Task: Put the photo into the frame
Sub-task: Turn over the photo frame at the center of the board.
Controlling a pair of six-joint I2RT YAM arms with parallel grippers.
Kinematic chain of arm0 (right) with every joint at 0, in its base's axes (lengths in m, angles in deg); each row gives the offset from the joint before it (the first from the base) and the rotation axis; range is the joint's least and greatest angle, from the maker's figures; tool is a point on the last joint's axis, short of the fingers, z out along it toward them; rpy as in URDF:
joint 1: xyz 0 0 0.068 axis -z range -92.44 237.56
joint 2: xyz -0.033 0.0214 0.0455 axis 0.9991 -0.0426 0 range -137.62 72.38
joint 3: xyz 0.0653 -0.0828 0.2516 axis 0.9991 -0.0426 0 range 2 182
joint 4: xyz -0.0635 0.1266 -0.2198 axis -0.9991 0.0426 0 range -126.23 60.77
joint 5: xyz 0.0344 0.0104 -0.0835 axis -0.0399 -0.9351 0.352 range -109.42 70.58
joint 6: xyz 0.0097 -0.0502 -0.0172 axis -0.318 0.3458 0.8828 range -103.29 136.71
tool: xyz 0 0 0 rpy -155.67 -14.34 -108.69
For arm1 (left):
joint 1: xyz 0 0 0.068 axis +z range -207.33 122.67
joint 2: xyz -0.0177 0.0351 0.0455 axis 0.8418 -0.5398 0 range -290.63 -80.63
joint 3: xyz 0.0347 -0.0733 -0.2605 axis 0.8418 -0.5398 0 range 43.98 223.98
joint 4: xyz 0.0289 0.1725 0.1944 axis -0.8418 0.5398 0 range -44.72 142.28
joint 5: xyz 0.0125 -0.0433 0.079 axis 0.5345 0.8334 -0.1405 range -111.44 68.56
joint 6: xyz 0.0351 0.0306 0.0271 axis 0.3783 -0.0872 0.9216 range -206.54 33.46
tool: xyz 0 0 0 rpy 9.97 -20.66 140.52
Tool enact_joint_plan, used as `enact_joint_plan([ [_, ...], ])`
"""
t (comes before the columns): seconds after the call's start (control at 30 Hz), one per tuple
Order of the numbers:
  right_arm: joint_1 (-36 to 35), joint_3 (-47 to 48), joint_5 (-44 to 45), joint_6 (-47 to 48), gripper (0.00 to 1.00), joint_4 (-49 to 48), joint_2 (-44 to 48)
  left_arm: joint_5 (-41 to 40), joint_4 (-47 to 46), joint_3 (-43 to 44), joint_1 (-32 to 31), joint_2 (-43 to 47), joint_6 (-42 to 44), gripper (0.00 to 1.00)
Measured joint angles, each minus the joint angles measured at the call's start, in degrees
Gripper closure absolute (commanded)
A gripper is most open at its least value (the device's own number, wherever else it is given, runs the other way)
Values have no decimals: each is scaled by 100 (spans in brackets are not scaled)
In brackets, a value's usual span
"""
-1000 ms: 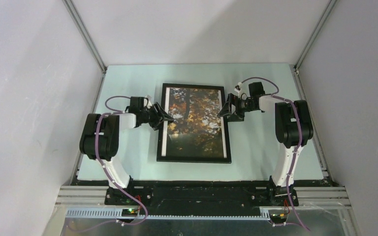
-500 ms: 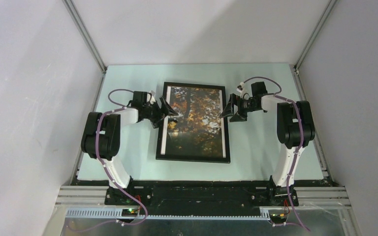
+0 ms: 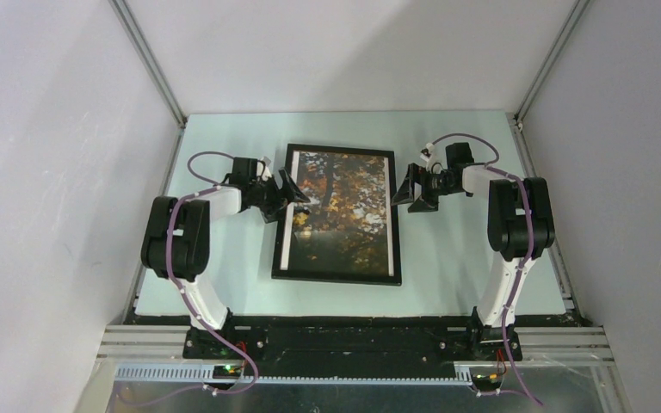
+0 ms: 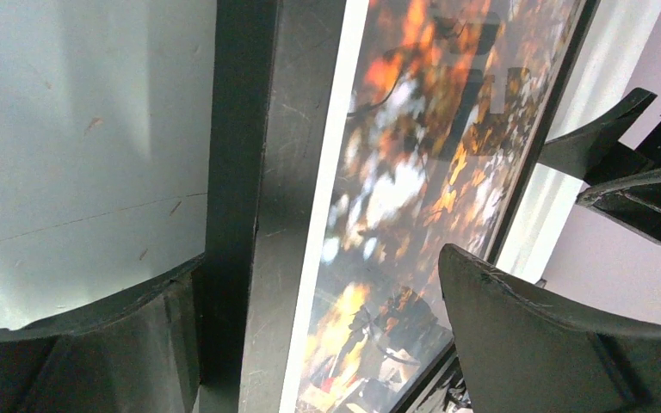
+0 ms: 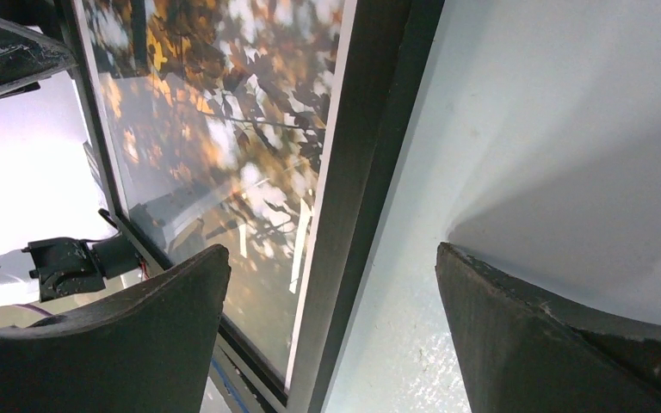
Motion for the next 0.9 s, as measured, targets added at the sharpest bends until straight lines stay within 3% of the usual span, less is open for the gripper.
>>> enact_joint_plan([
  [0.43, 0, 0, -2, 24, 6, 7, 0, -494, 168, -4, -2, 153, 166, 0],
  [0.9, -26, -15, 212, 68, 3, 114, 129, -1556, 688, -323, 4, 846, 562, 0],
])
